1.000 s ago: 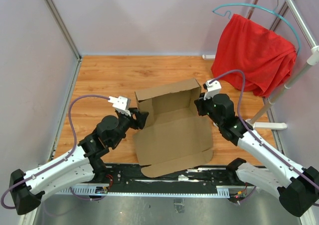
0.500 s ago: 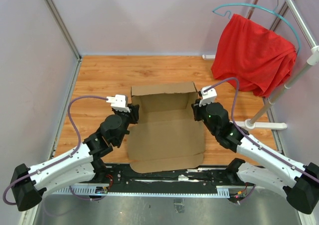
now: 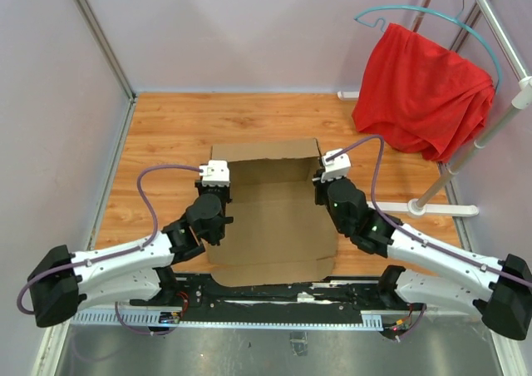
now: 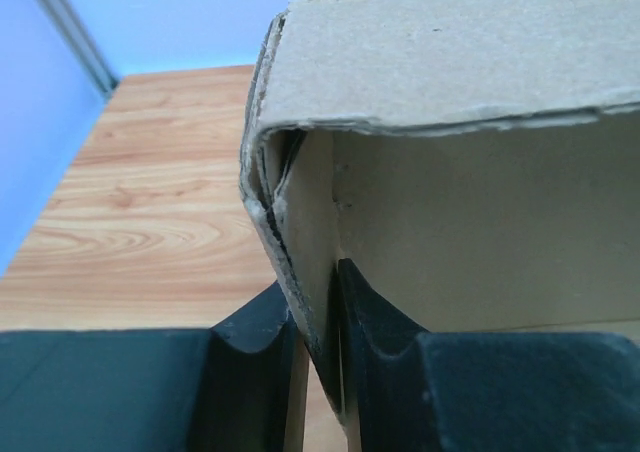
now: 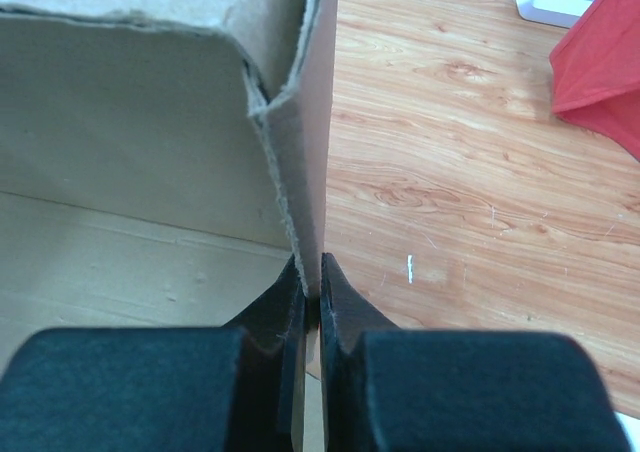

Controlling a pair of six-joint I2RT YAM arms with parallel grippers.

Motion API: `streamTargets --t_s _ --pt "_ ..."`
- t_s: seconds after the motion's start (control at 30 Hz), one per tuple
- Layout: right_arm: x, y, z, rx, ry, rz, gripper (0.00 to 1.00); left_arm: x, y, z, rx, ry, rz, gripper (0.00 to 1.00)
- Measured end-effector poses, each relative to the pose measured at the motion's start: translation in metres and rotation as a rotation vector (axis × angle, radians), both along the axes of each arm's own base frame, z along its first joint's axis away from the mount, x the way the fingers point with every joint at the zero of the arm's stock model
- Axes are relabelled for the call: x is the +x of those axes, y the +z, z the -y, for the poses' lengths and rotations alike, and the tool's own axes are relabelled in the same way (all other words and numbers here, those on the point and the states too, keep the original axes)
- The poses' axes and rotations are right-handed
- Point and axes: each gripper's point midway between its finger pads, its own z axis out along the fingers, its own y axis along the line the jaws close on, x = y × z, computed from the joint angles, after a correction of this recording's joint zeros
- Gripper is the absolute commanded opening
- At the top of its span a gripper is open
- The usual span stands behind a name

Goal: Fold the paper box

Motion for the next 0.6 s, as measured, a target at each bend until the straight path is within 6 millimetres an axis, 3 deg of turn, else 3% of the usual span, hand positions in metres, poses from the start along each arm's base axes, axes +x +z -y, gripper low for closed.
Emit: streamTargets --t_s 0.2,0.43,0.5,0.57,0.6 --pt "0.015 -0.003 -0.011 -0.020 -0.038 0.020 0.01 0.007 0.002 -0.007 0.067 0.077 0.107 0.20" --pt "0.047 -0.035 -0.017 -0.051 -0.082 -0.016 0.01 0.015 -0.019 -0.009 0.178 0.117 0.164 0.23" --pt "0.056 -0.043 -0.015 -0.049 -0.095 -0.025 0.01 0.021 -0.027 -0.006 0.215 0.128 0.158 0.28" --pt "0.061 -0.051 -0.013 -0.051 -0.103 -0.038 0.01 0.025 -0.033 -0.002 0.244 0.136 0.148 0.48" --pt "0.064 -0.053 -0.012 -0.052 -0.106 -0.044 0.01 0.027 -0.036 -0.001 0.257 0.142 0.142 0.53"
